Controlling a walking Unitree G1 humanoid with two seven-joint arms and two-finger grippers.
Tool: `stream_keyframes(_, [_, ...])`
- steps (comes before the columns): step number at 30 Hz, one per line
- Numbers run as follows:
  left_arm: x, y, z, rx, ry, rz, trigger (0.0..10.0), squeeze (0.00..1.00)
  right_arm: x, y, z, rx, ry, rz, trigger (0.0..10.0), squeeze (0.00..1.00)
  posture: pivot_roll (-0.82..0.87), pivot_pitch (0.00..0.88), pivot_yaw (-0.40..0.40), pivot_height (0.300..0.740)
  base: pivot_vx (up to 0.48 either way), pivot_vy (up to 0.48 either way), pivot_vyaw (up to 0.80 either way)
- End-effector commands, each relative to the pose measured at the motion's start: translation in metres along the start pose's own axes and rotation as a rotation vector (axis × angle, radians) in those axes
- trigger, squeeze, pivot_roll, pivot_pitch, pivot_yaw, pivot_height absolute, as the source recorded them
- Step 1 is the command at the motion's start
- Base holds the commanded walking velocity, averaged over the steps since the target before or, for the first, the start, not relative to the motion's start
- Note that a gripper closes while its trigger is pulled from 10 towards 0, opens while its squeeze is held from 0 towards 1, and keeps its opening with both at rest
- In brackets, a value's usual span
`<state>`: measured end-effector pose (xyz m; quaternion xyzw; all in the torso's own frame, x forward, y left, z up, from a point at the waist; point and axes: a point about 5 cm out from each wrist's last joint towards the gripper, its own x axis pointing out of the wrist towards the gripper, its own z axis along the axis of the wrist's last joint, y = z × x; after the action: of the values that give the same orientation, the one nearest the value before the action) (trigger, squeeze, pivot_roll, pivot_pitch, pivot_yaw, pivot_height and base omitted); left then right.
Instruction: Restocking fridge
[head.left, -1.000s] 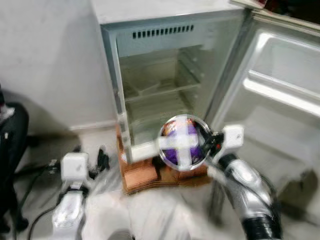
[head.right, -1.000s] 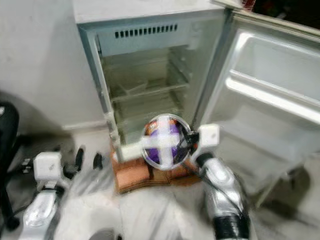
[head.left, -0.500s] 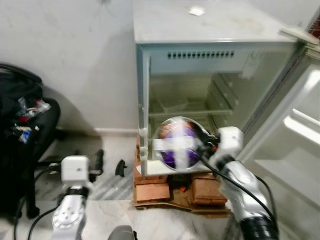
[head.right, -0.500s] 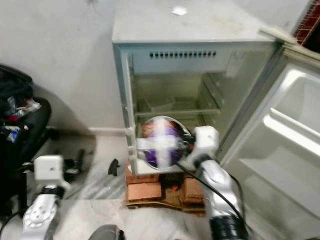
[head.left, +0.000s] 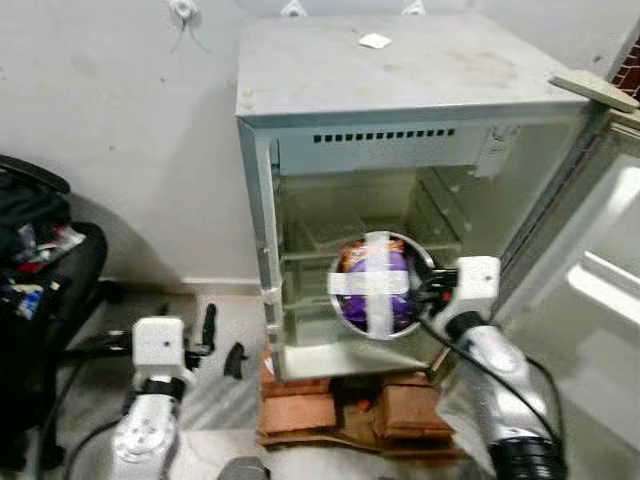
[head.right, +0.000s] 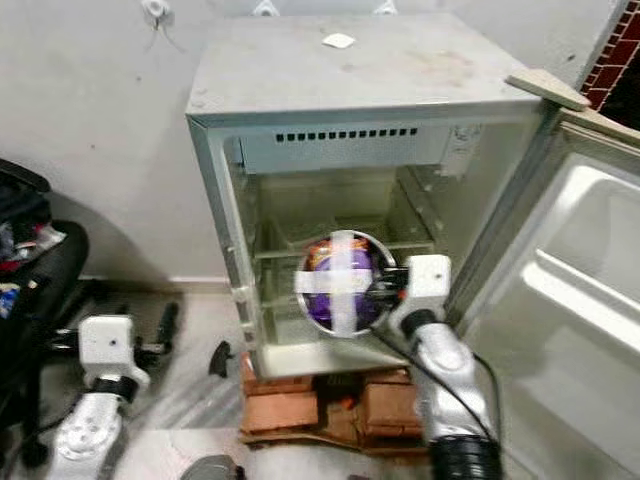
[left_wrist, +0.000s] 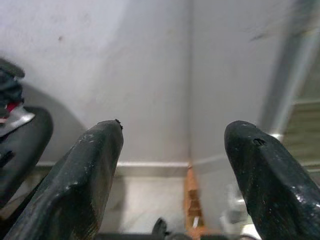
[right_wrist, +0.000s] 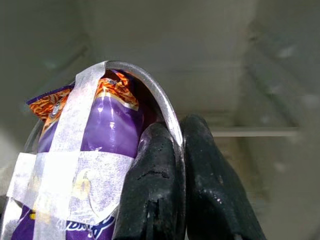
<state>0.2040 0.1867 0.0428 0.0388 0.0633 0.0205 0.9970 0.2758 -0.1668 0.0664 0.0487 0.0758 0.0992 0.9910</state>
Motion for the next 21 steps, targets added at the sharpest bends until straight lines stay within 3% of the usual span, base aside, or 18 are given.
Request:
stream_keyframes(1, [0.0017, -0.0002, 0.0022, 0.006, -0.003, -0.004, 10.0, 0.0, 0.0024, -0.0043, 0.0069, -0.013, -0.023, -0.019, 10.0, 0.0, 0.11, 0.014, -0.019, 0.74, 0.0, 0.0, -0.5])
stream_keyframes(4, [0.0022, -0.0002, 0.0022, 0.008, -0.003, -0.007, 10.0, 0.0, 0.0027, -0.0044, 0.007, -0.016, -0.024, -0.024, 10.0, 0.0, 0.11, 0.013, -0.019, 0.74, 0.0, 0.0, -0.58])
stream_keyframes(11, [0.0033, -0.0008, 0.0025, 0.017, -0.006, -0.01, 10.0, 0.0, 0.0035, -0.0054, 0.008, -0.024, -0.031, -0.037, 10.0, 0.0, 0.11, 0.009, -0.019, 0.74, 0.344, 0.0, -0.8])
stream_keyframes(21, [0.0017, 0.0009, 0.0023, 0.012, -0.005, -0.002, 10.0, 0.0, 0.0057, -0.0052, 0.0106, -0.028, -0.05, -0.047, 10.0, 0.0, 0.11, 0.008, -0.025, 0.74, 0.055, 0.0, 0.0])
